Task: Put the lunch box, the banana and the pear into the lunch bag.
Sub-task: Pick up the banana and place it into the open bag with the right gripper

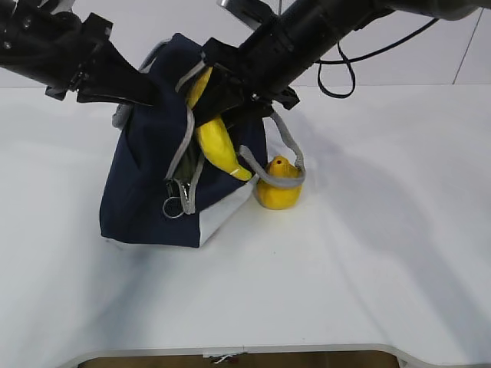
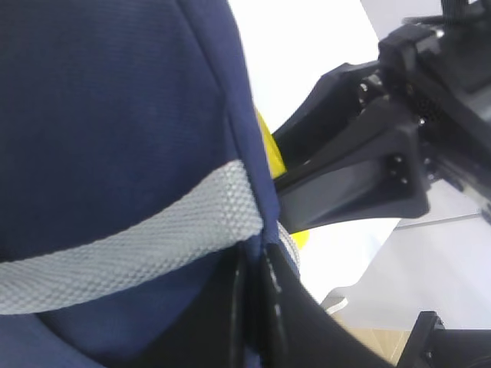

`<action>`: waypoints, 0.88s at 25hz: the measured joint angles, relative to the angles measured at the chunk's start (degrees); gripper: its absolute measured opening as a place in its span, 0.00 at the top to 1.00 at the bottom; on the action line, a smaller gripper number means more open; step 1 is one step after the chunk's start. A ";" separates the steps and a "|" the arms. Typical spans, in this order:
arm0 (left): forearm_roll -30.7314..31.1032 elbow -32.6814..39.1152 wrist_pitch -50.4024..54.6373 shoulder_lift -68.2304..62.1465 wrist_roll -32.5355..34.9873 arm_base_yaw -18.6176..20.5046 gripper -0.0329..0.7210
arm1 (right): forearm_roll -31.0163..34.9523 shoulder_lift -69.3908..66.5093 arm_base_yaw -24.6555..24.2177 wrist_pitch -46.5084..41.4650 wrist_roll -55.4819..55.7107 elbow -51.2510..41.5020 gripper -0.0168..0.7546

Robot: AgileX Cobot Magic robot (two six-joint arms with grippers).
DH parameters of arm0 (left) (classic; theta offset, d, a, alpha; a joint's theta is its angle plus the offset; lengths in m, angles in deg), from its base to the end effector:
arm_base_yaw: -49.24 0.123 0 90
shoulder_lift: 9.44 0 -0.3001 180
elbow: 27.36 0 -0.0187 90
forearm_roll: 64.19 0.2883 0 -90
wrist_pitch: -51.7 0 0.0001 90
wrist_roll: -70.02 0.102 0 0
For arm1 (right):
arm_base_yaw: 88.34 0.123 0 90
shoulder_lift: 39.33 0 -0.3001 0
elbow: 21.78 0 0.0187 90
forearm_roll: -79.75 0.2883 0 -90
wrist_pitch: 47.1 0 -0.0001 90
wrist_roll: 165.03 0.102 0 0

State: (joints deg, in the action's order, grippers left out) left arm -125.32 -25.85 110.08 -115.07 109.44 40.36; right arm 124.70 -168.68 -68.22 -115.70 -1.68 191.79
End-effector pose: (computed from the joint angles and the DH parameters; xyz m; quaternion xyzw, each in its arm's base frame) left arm 0.3840 -0.1370 0.2891 0.1579 0.8653 -0.4182 0.2267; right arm 0.4550 0.2382 0.2740 -0.2035 0.8971 0.3752 0.1143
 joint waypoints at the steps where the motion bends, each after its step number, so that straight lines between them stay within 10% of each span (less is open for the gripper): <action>1: 0.00 0.00 0.00 0.00 0.00 0.00 0.96 | 0.57 -0.03 0.00 0.23 -0.10 0.18 0.62; 22: 0.14 0.00 2.23 0.00 0.00 0.00 0.96 | -3.69 -0.24 -0.10 -2.83 2.72 10.40 0.62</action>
State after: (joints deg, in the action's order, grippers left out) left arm -125.18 -25.85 112.31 -115.07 109.44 40.36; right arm 121.01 -168.92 -68.33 -118.53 1.04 202.19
